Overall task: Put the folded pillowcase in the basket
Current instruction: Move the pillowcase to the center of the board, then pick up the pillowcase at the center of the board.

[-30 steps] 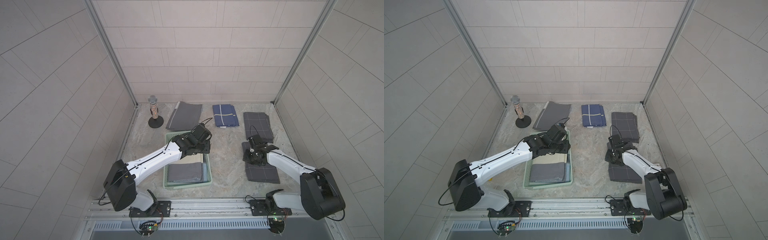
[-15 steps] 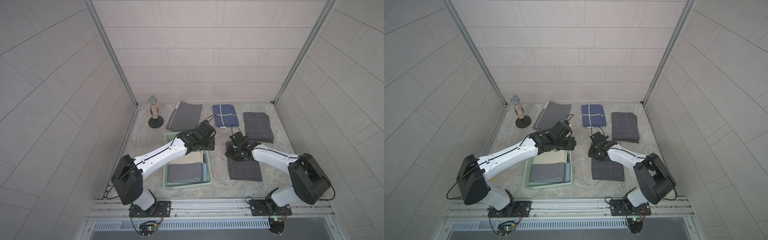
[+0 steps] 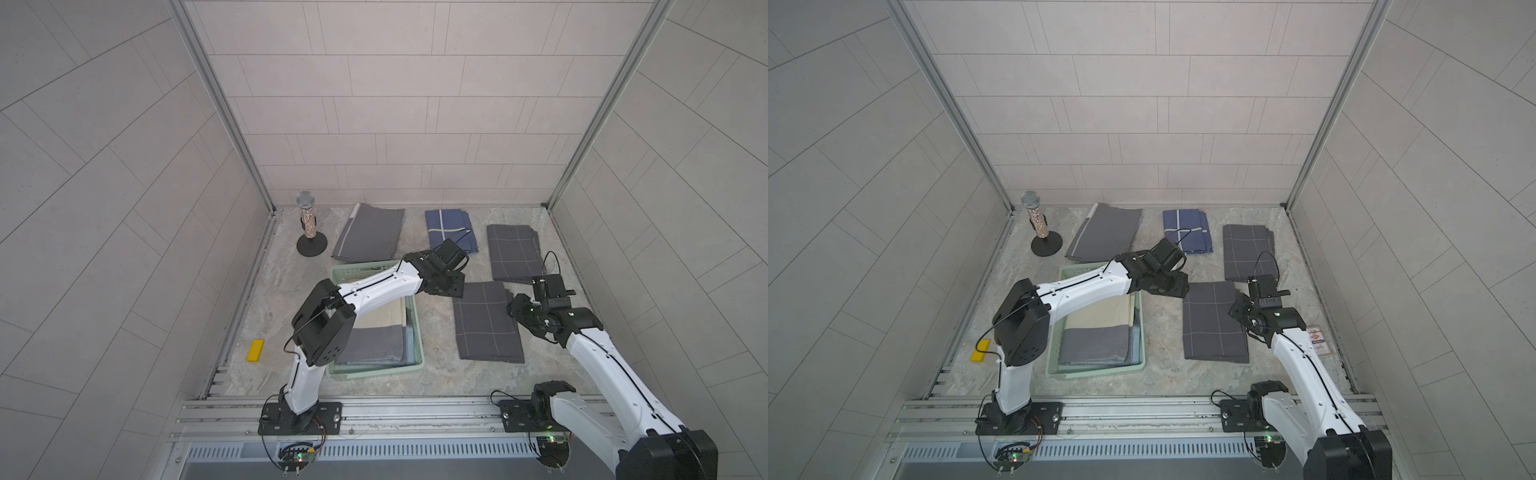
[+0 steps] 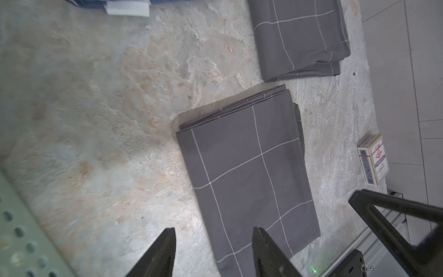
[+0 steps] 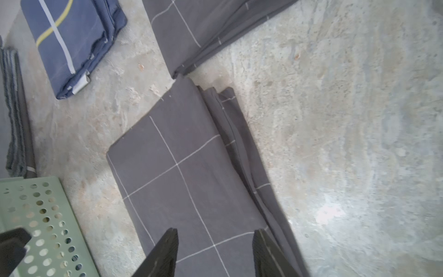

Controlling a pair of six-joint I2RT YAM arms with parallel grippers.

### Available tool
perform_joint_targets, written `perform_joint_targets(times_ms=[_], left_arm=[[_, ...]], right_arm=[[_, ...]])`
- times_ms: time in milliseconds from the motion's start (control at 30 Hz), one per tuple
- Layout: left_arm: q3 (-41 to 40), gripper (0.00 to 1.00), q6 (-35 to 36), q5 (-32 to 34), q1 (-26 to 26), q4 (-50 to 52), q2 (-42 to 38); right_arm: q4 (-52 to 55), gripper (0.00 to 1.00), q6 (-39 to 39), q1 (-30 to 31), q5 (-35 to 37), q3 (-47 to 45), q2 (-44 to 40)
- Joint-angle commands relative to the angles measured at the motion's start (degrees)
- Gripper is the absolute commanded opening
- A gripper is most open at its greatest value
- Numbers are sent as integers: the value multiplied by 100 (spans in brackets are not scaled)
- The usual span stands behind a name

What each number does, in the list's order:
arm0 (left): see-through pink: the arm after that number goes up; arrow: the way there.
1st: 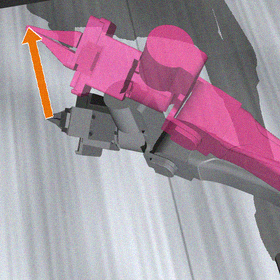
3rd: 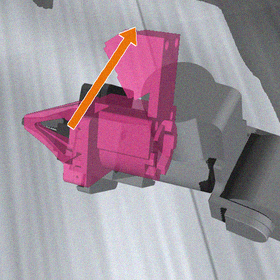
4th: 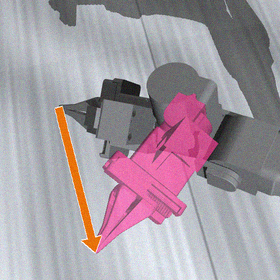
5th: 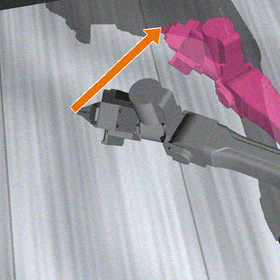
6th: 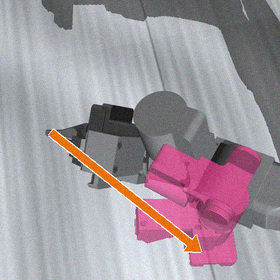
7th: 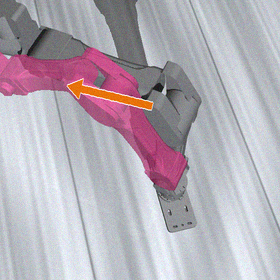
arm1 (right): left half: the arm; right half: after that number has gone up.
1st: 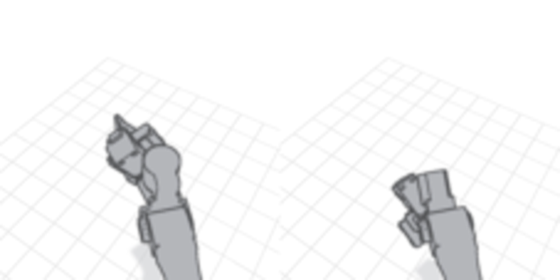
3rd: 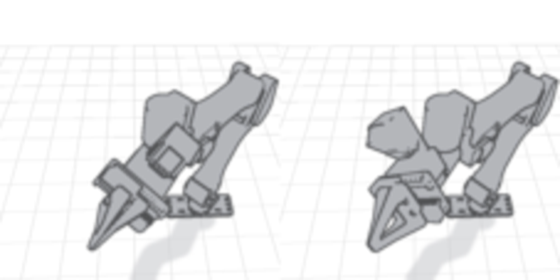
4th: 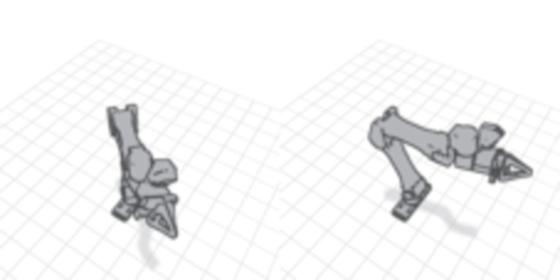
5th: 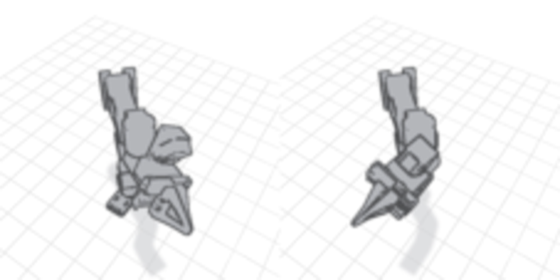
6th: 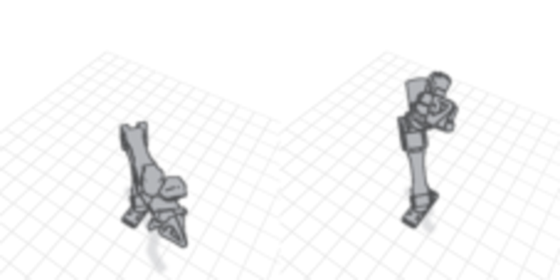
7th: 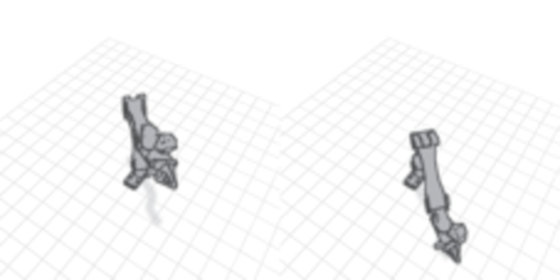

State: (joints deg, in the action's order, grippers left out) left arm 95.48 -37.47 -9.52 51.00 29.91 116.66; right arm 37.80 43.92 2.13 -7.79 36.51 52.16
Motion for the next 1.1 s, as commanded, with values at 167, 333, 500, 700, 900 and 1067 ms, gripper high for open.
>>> perform_joint_targets(times_ms=[167,333,500,700,900,1067], left_arm=[[912,58,-48,-286,-7,370,1119],[986,58,-115,-181,-27,250,1378],[1185,57,-113,-287,-63,209,1686],[1206,38,-181,-310,-80,46,1868],[1228,17,2,-36,-99,170,1741],[1280,6,125,73,-187,243,1637]], right_arm=[[452,60,-453,-228,-178,-46,-45],[485,60,-584,-241,-160,-208,-66],[487,61,-607,-266,-184,-393,-34],[373,61,-540,-262,-238,-506,11],[308,62,-535,-274,-288,-590,199],[304,62,-490,-274,-405,-804,255]])
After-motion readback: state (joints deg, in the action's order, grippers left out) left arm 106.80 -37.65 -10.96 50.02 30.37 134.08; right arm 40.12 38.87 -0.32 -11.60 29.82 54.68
